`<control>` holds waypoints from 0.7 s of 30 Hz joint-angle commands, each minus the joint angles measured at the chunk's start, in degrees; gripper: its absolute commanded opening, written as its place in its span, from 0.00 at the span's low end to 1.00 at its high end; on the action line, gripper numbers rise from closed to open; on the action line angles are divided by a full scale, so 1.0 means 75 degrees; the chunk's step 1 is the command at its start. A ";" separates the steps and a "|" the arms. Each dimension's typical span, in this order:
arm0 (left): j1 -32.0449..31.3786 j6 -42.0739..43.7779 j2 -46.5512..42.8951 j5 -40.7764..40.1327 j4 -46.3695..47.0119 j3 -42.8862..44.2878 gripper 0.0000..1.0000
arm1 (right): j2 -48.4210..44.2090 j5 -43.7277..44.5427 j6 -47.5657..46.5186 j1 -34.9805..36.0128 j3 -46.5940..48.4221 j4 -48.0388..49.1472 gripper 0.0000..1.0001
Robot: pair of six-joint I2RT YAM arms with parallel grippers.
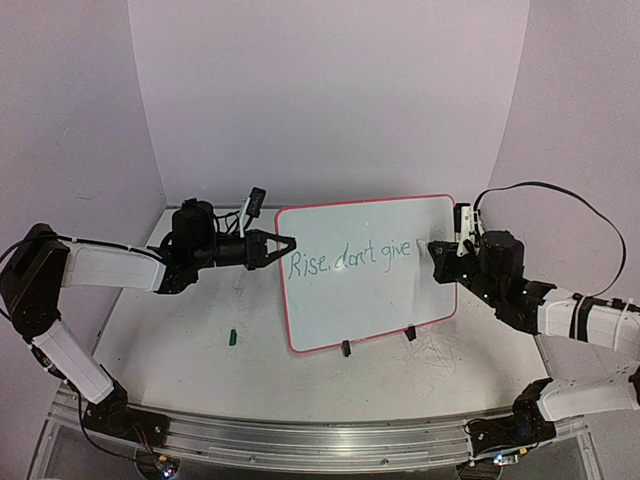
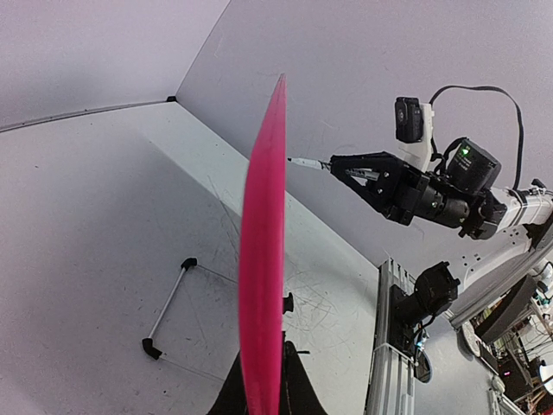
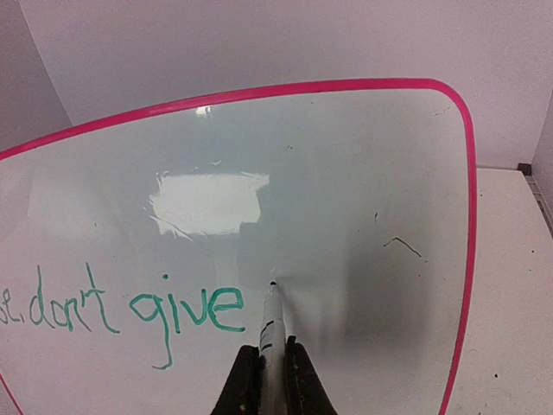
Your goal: Write a sentence on the whiteboard
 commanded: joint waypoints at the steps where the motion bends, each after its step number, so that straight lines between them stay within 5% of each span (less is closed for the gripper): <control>1: 0.0139 0.0581 -0.0158 -0.0722 -0.0372 0.0076 0.00 | 0.0138 0.0246 -0.0044 -0.0030 0.0369 0.0353 0.00; 21: 0.0143 0.0593 -0.0221 -0.0728 -0.0370 0.0038 0.00 | 0.0197 0.0190 0.0249 -0.0016 0.0133 -0.0237 0.00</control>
